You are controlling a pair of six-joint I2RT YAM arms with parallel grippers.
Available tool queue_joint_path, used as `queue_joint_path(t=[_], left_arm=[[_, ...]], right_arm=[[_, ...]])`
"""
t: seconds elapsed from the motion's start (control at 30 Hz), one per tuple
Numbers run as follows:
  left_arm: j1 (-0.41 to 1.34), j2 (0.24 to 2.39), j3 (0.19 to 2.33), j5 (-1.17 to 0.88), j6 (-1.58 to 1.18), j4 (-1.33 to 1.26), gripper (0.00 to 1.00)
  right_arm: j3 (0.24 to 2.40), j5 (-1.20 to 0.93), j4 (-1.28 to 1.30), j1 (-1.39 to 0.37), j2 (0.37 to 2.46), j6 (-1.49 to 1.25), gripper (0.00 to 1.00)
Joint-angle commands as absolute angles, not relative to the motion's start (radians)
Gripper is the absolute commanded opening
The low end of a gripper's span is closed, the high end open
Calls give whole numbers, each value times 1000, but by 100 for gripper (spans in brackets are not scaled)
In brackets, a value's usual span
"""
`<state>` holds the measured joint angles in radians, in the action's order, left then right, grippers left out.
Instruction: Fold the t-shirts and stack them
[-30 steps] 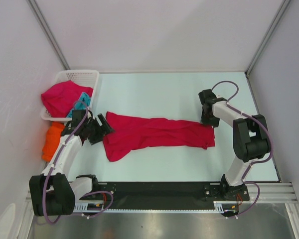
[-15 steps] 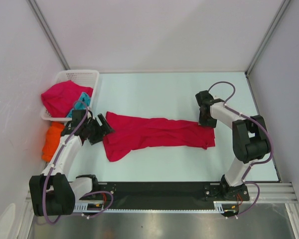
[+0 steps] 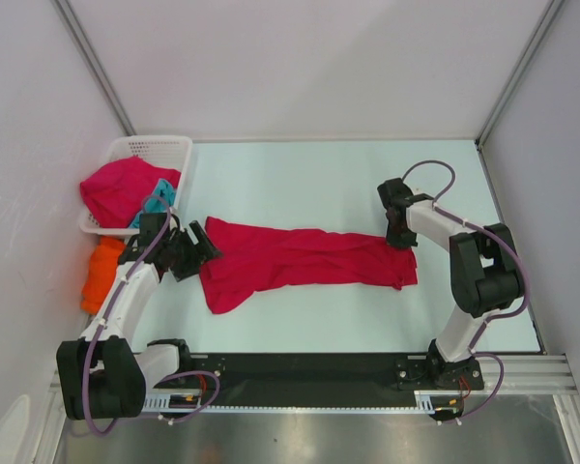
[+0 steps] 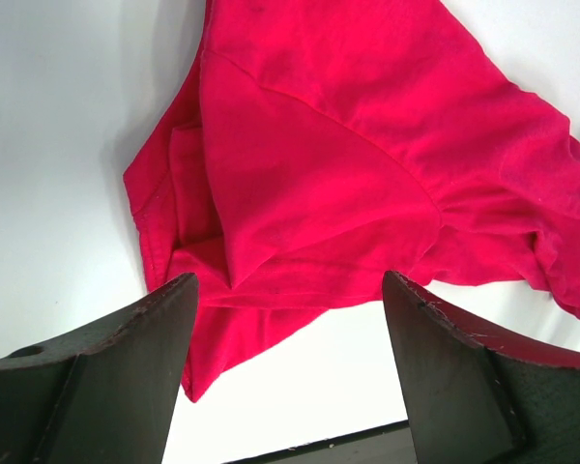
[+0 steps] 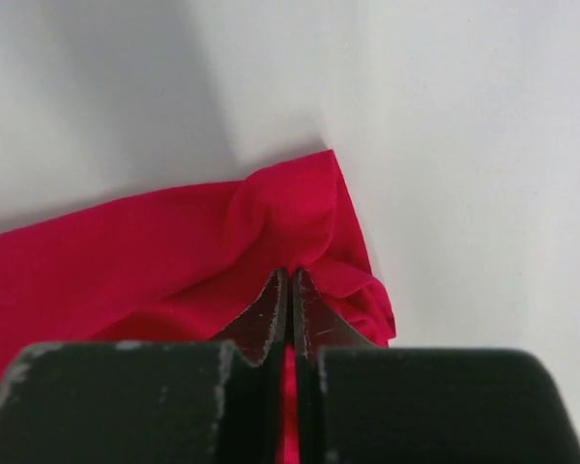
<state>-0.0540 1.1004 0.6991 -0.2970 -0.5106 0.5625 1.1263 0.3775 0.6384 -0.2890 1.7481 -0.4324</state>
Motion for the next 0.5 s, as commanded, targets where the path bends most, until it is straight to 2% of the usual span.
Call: queue_joint_path(t=[0.0,0.47], left_arm=[[-63,1086,692,-318,-479,545,82],[-61,1083,703,-314,-472,555,82]], right_arm=[[1140,413,615,-293,1707,-422,0],[1276,506,655,-193,1730,-402,0]])
